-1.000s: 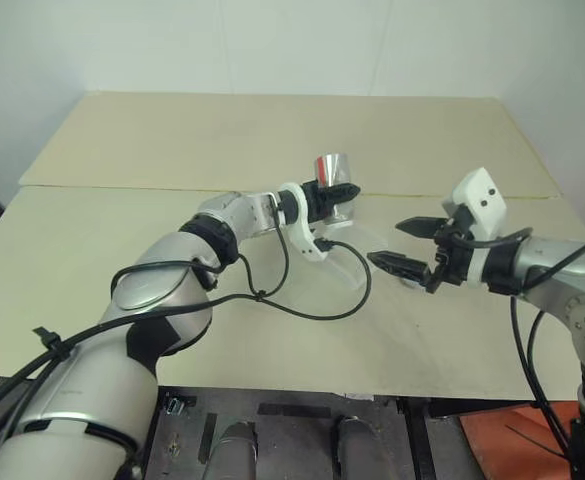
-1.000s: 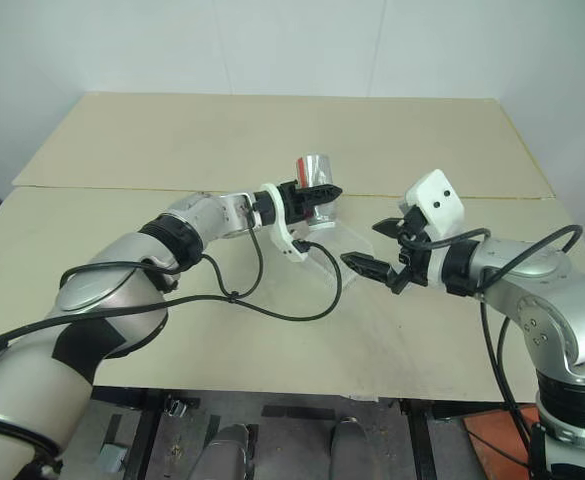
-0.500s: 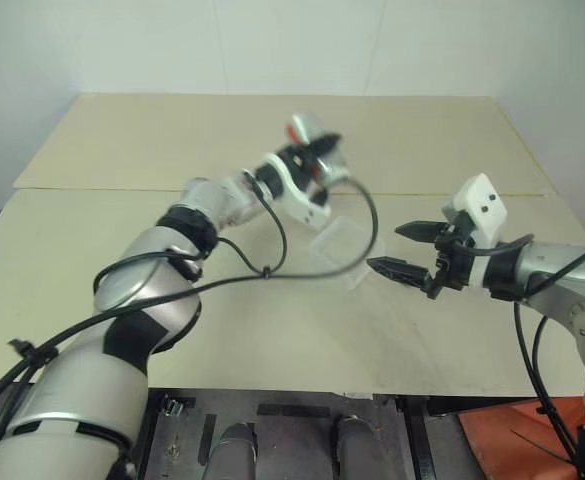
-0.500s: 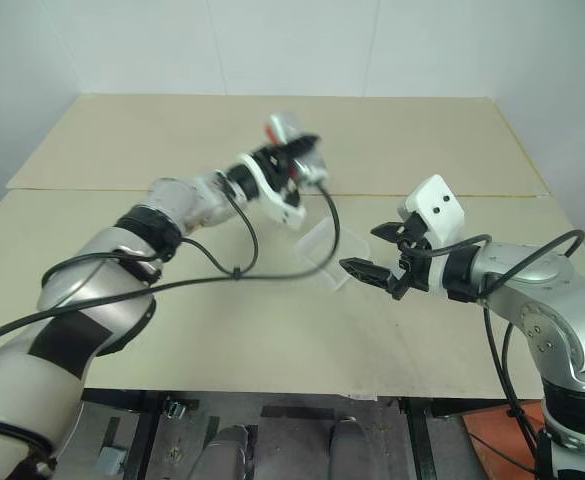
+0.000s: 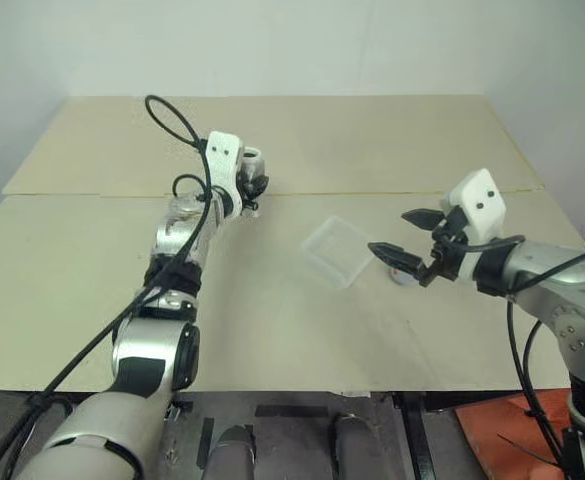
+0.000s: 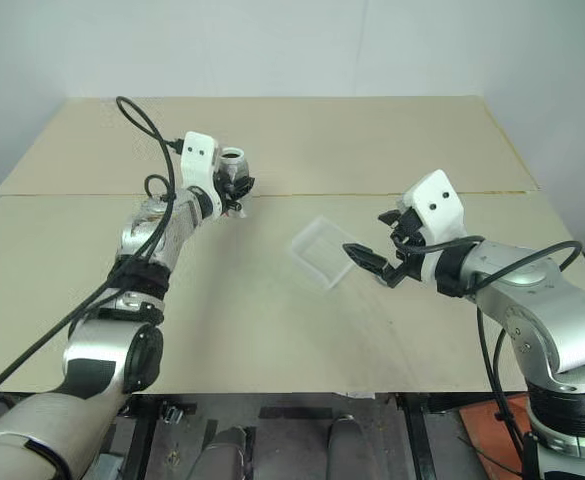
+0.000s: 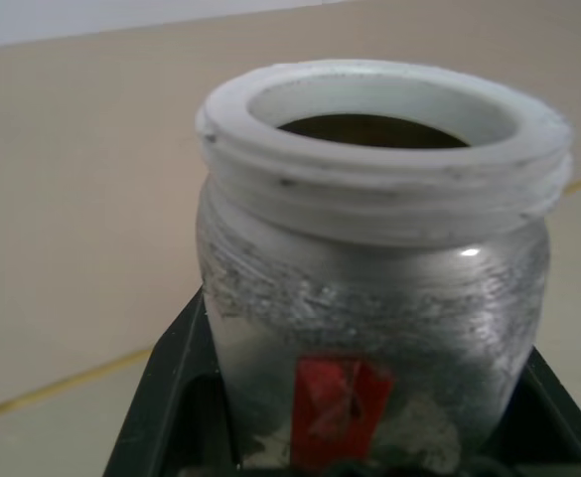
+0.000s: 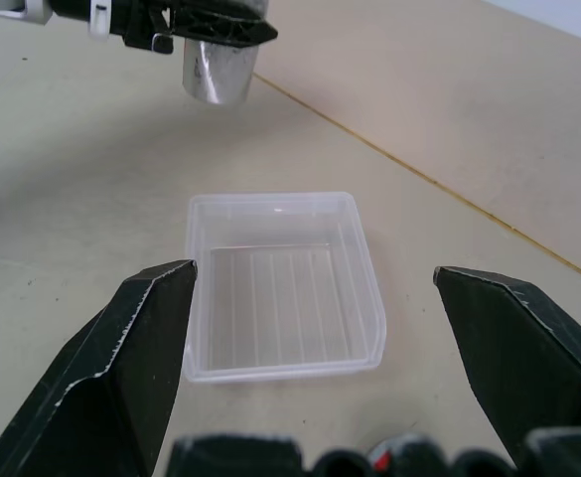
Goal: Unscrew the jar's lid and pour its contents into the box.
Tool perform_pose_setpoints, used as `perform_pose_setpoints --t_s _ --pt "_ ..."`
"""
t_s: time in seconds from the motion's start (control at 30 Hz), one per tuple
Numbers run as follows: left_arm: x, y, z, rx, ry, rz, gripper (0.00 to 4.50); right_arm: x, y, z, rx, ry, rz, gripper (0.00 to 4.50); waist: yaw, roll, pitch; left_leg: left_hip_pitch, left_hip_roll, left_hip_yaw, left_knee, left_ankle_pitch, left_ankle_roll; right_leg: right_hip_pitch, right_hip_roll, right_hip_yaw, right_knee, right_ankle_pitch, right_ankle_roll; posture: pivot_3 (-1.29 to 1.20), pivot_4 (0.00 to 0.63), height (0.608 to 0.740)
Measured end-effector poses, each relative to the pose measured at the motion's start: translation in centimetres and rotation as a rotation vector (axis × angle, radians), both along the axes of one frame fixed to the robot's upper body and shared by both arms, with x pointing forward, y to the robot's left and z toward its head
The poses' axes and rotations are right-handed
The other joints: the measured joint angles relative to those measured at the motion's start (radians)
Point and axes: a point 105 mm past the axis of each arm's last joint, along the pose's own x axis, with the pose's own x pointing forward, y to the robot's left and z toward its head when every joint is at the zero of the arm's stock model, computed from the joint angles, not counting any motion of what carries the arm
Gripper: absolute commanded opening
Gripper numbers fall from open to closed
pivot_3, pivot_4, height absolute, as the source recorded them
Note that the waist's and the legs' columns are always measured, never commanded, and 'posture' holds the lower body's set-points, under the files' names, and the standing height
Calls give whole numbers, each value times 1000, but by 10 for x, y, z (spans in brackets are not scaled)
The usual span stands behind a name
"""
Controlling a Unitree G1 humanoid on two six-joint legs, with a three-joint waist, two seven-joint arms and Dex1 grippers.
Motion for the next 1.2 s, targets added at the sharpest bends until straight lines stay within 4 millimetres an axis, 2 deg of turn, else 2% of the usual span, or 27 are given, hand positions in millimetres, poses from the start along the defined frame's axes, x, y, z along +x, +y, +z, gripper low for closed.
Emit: perform_pose_setpoints --t_s 0.17,0.23,0.3,0.4,0.43,0.53,0.63,0.67,0.73,0.8,0.9,1.07,1.2 --pt "-7 1 10 16 -34 -23 1939 0 3 3 2 -24 28 4434 -10 0 0 0 0 0 0 0 0 0 0 0 -1 0 0 0 150 740" --pt "-10 1 8 125 -93 -25 1939 -1 4 3 -1 -32 40 4434 -10 0 0 0 0 0 0 0 -1 0 0 0 0 0 0 0 150 740" --pt "-10 -3 2 409 -208 -9 1939 0 4 2 -1 -30 43 4434 -6 0 0 1 0 0 0 1 -1 1 0 0 -1 0 0 0 150 740" --pt "-11 -18 8 910 -538 -42 1939 0 1 0 -21 -18 43 4434 3 0 0 0 0 0 -1 1 -1 1 0 0 -3 0 -1 0 150 740" --pt "-12 -26 12 1018 -637 -61 1939 1 0 0 -27 -17 40 4434 7 0 0 0 0 0 -1 0 -1 0 0 0 -3 0 -1 0 150 740" --pt "-10 -61 34 1437 -1029 -113 1939 2 -2 2 -40 -16 44 4434 26 -1 0 -3 0 0 0 -1 1 -1 0 0 -5 1 1 0 150 740" --pt "-17 -94 71 1647 -1403 -124 1939 2 -2 6 -45 -27 51 4434 38 -1 0 -4 -1 1 0 -1 1 0 -1 0 -7 2 2 0 150 740" --pt "-21 -104 76 1669 -1480 -138 1939 2 -1 7 -45 -28 53 4434 42 0 0 -4 -1 1 0 -1 1 0 -1 0 -7 2 2 0 150 740" --pt "-26 -120 66 1730 -1583 -237 1939 2 -2 7 -45 -28 53 4434 42 0 0 -3 0 2 -1 0 0 0 -1 0 -7 2 2 0 150 740" --pt "-31 -132 34 1803 -1630 -403 1939 2 -2 7 -44 -33 45 4434 41 0 0 -3 0 2 -1 0 0 -1 0 0 -5 2 2 0 150 740" --pt "-35 -138 8 1854 -1643 -541 1939 1 -3 9 -41 -47 29 4434 40 0 0 -4 0 2 -1 0 0 -2 0 1 -4 2 2 0 150 740" --pt "-32 -141 5 1874 -1642 -531 1939 -4 -6 16 -26 -80 5 4434 46 0 0 -4 0 2 -1 0 1 -1 -1 1 -5 2 2 0 150 740" --pt "-35 -148 8 1871 -1699 -513 1939 -8 -7 14 -21 -73 -10 4434 46 0 0 -4 0 2 -1 0 1 -1 -1 1 -5 2 2 0 150 740"
